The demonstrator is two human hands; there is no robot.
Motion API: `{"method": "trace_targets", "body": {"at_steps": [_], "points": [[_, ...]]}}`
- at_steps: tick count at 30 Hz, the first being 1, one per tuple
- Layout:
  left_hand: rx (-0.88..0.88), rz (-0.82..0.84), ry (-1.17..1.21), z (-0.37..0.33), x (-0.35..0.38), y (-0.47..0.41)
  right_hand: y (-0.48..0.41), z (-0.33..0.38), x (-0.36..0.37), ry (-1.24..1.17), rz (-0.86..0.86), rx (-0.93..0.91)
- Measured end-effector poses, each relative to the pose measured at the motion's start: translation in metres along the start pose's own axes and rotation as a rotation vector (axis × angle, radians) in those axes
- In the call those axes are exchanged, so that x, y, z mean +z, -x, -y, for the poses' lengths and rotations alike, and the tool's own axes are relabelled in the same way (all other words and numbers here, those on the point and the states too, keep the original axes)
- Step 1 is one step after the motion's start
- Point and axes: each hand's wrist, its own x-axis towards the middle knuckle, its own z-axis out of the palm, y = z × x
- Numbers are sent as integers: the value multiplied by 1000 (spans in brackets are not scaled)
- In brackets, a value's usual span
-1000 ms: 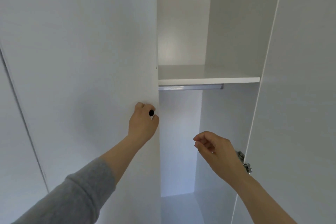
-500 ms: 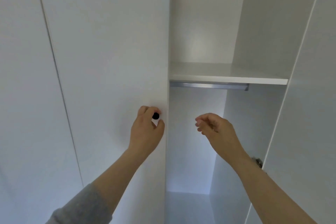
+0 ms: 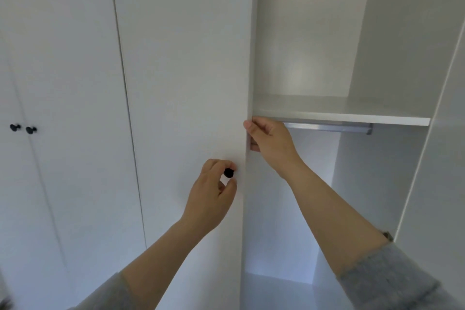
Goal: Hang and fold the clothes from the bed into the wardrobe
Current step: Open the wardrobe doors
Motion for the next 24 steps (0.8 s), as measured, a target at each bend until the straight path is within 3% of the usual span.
{"method": "trace_targets", "body": {"at_steps": [3,7,12,24], "points": [[-49,9,119,2,-4,7,3,-4,-1,-30,-41,23],[-215,-119,248,11,-21,16,18,-16,-1,-67,-59,21],[-261,-185,184,27,-52,30,29,-18,1,-27,-65,-13],[-341,-230,65,55,-102,86,65,18,49,-259,17,-108]]}}
